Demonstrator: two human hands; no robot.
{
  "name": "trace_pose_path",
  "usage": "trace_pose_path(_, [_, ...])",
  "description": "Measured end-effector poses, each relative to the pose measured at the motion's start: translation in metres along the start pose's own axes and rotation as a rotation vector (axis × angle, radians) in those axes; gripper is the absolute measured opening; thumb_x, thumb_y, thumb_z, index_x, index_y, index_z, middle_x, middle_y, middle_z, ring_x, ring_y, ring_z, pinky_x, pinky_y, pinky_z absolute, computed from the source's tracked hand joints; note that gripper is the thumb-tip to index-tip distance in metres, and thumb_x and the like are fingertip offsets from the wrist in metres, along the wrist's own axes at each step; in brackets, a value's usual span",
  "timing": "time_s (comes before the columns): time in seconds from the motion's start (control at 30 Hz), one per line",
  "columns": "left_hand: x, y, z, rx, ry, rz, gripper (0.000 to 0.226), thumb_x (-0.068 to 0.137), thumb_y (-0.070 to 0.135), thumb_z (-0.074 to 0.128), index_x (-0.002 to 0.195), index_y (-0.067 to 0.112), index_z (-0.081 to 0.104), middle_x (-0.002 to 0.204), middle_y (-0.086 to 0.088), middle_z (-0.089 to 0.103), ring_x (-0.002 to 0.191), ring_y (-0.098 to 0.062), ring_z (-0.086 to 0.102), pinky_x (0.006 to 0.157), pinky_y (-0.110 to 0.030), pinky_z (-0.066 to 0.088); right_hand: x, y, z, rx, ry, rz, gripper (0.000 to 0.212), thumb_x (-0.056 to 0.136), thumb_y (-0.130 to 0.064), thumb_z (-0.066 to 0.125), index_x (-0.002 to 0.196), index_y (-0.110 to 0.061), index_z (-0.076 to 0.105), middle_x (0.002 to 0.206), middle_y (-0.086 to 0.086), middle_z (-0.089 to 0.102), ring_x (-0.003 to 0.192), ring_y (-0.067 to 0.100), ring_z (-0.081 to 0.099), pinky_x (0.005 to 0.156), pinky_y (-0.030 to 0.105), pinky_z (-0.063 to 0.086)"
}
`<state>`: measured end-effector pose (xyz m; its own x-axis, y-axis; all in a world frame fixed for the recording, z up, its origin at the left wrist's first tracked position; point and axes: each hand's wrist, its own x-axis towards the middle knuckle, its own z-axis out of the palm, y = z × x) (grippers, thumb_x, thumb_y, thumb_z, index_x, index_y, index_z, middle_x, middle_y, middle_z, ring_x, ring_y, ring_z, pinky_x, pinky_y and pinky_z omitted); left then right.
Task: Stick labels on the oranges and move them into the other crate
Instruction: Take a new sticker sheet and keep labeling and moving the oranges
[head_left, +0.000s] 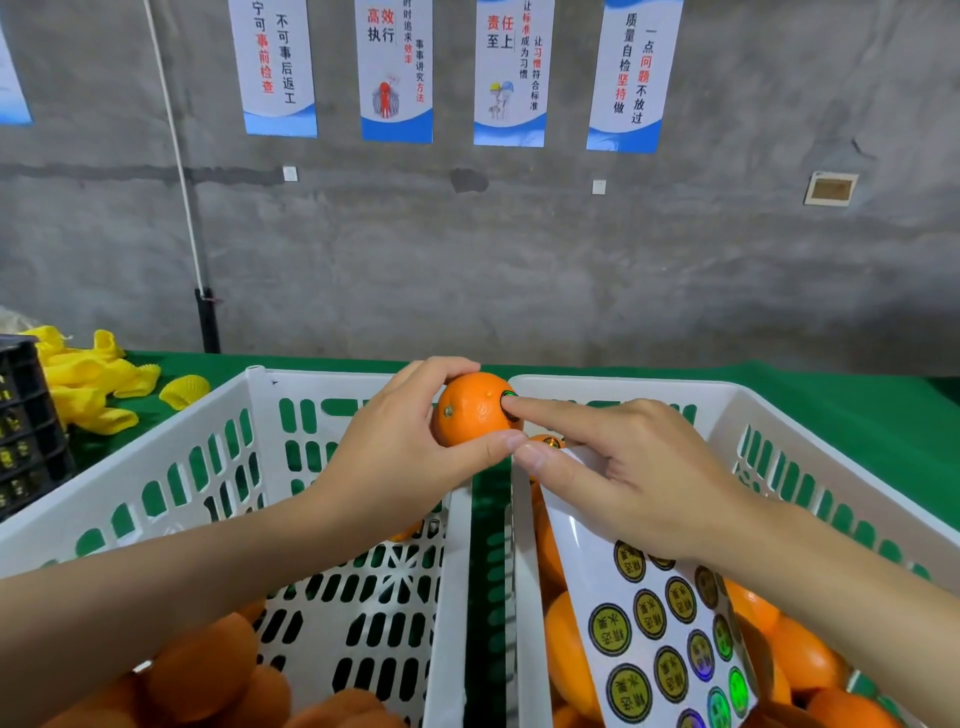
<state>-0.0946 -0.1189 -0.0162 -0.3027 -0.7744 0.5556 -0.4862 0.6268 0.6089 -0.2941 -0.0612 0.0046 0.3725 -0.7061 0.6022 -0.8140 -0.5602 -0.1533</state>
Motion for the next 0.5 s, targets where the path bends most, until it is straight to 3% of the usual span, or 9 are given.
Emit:
trace_pose_path(0.13, [-0.001, 0.002, 0.001, -0.046, -0.016, -0.039, 0.066, 0.062, 0.077, 0.061, 0.120, 0.051, 0.044, 0.101, 0.022, 0.053, 0.087, -0.007, 0.060, 0.074, -0.021, 0.053, 0.001, 0.002, 0.000, 0.062, 0.035, 0.054, 0.063, 0.088, -0.069, 0.027, 0.132, -0.037, 0.059, 0.039, -0.006, 0.040, 0.050, 0.006, 0.052, 0.047, 0.022, 0.033])
trace_pose_path(0.23, [-0.003, 0.005, 0.002, -0.187, -0.048, -0.105, 0.059, 0.060, 0.072, 0.069, 0.113, 0.057, 0.049, 0.093, 0.018, 0.059, 0.081, -0.006, 0.066, 0.071, -0.024, 0.058, 0.002, 0.004, 0.001, 0.189, 0.110, 0.111, 0.072, 0.090, -0.070, 0.023, 0.107, -0.024, 0.075, 0.047, -0.009, 0.053, 0.054, 0.005, 0.056, 0.054, 0.029, 0.045])
trace_pose_path(0.3, [-0.004, 0.006, 0.003, -0.322, -0.104, -0.116, 0.059, 0.060, 0.061, 0.076, 0.114, 0.056, 0.052, 0.097, 0.011, 0.065, 0.079, -0.001, 0.069, 0.069, -0.022, 0.059, 0.004, 0.006, 0.000, 0.380, 0.227, 0.243, 0.076, 0.091, -0.071, 0.017, 0.091, -0.023, 0.076, 0.048, -0.018, 0.056, 0.054, -0.001, 0.057, 0.054, 0.020, 0.037])
trace_pose_path(0.37, [-0.005, 0.007, 0.006, -0.426, -0.179, -0.086, 0.056, 0.069, 0.041, 0.083, 0.116, 0.052, 0.055, 0.094, 0.005, 0.068, 0.075, -0.001, 0.070, 0.065, -0.015, 0.055, 0.008, 0.009, -0.002, 0.508, 0.331, 0.380, 0.073, 0.090, -0.073, 0.015, 0.081, -0.032, 0.075, 0.057, -0.013, 0.066, 0.061, 0.002, 0.064, 0.061, 0.025, 0.039])
trace_pose_path(0.43, [-0.008, 0.007, 0.011, -0.475, -0.275, -0.049, 0.056, 0.079, 0.018, 0.083, 0.116, 0.053, 0.058, 0.110, 0.005, 0.068, 0.092, -0.006, 0.072, 0.074, -0.016, 0.056, 0.011, 0.011, -0.004, 0.562, 0.394, 0.456, 0.073, 0.089, -0.073, 0.014, 0.076, -0.033, 0.074, 0.060, -0.002, 0.067, 0.062, 0.009, 0.066, 0.064, 0.029, 0.041])
trace_pose_path(0.5, [-0.010, 0.008, 0.015, -0.406, -0.298, 0.017, 0.060, 0.087, 0.008, 0.075, 0.111, 0.060, 0.060, 0.131, 0.020, 0.056, 0.116, -0.003, 0.063, 0.090, -0.020, 0.055, 0.012, 0.011, -0.004, 0.553, 0.421, 0.471, 0.074, 0.088, -0.074, 0.013, 0.075, -0.033, 0.073, 0.059, 0.000, 0.067, 0.060, 0.011, 0.066, 0.064, 0.030, 0.041])
